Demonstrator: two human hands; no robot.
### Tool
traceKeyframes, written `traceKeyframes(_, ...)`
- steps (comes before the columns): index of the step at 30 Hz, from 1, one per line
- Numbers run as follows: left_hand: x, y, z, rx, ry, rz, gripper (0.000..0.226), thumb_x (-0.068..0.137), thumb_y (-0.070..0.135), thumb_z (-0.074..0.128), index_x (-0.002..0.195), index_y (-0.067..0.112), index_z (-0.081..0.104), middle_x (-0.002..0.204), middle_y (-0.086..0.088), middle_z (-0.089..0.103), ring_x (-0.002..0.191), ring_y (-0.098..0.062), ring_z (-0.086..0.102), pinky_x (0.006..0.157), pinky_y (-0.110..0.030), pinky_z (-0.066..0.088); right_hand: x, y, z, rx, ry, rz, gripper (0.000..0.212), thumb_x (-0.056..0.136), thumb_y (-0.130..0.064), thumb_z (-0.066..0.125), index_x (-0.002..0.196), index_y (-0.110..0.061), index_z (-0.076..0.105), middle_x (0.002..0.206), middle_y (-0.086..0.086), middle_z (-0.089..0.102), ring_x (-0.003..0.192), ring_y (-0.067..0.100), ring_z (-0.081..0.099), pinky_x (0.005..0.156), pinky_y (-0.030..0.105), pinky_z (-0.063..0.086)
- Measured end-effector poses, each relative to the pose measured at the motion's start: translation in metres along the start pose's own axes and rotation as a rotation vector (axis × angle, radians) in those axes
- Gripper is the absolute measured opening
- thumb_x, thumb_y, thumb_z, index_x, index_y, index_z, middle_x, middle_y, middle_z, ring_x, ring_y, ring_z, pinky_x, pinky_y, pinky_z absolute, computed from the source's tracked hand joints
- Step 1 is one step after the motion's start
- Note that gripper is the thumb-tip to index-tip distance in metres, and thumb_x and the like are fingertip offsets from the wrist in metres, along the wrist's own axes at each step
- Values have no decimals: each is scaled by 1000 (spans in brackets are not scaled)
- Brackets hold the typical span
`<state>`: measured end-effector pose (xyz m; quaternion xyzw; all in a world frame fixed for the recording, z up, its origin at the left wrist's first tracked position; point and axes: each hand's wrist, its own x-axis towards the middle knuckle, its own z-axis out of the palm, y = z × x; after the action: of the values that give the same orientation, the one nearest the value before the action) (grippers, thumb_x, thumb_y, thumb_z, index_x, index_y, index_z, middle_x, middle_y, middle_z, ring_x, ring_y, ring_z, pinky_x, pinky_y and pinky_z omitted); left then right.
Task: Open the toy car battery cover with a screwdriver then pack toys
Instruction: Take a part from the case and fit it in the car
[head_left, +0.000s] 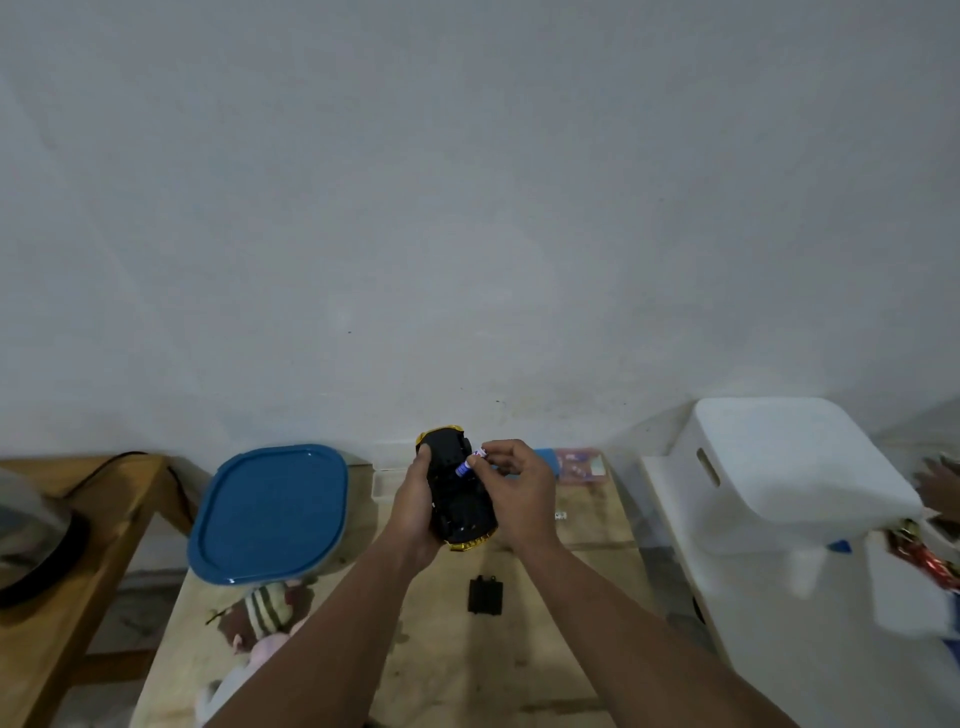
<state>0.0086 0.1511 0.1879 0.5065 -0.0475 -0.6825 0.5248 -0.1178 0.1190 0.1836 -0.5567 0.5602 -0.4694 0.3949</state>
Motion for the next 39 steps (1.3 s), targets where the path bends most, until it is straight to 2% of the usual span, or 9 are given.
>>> traceKeyframes(3,2,-2,7,29,-7,7,60,104,61,43,130,14,70,116,-16,78,105,-33,76,77,-43,60,0,2,-1,-55,24,-30,12,82,-27,82,88,-26,72,83,-19,71,81,0,67,68,18,55)
traceKeyframes(9,13,-6,19,27,-6,10,60,105,61,40,128,14,70,114,-17,78,99,-31,77,79,-42,59,2,11,7,-258,54,-126,17,85,-38,78,94,-24,75,94,-15,59,77,3,59,64,23,53)
traceKeyframes(14,34,-10,15,93,70,38,58,101,62,49,140,20,56,128,-16,71,113,-33,72,80,-45,60,0,31,5,-717,-92,-370,38,102,-48,45,116,-24,71,108,-6,56,84,11,58,62,28,52)
traceKeyframes(17,45,-20,8,175,115,47,35,107,37,53,136,19,46,125,-17,65,111,-36,68,83,-48,59,4,38,2,-893,-263,-401,46,103,-48,30,115,-24,68,107,-2,53,81,16,58,64,33,52)
traceKeyframes(22,74,-36,-8,203,164,58,41,104,21,59,142,16,44,123,-17,66,105,-38,70,79,-46,59,47,69,-11,-667,-233,-98,23,99,-26,49,87,-17,66,90,-1,61,75,16,59,65,34,50)
traceKeyframes(26,93,-47,-31,197,211,31,44,101,21,63,143,20,49,124,-17,69,104,-40,71,79,-46,60,85,141,-43,-965,-454,149,34,94,-16,56,125,-27,65,120,-1,66,107,21,64,87,37,55)
traceKeyframes(31,97,-62,-55,179,247,-2,35,102,32,63,135,23,60,118,-17,75,100,-40,75,79,-45,60,96,202,-59,-1313,-662,48,45,94,-25,60,137,-36,53,133,1,51,116,23,53,95,40,50)
traceKeyframes(36,94,-61,-59,50,200,-73,43,103,45,54,129,13,66,100,-18,76,82,-36,75,72,-44,62,88,211,-63,-1368,-619,-92,30,100,-27,55,129,-29,62,130,1,56,112,20,59,94,36,51)
traceKeyframes(39,86,-56,-56,-29,133,-103,54,105,52,46,129,10,69,93,-16,74,74,-32,72,68,-43,63,87,198,-59,-1251,-505,-28,20,98,-31,57,116,-26,66,115,-1,66,100,16,62,84,30,50)
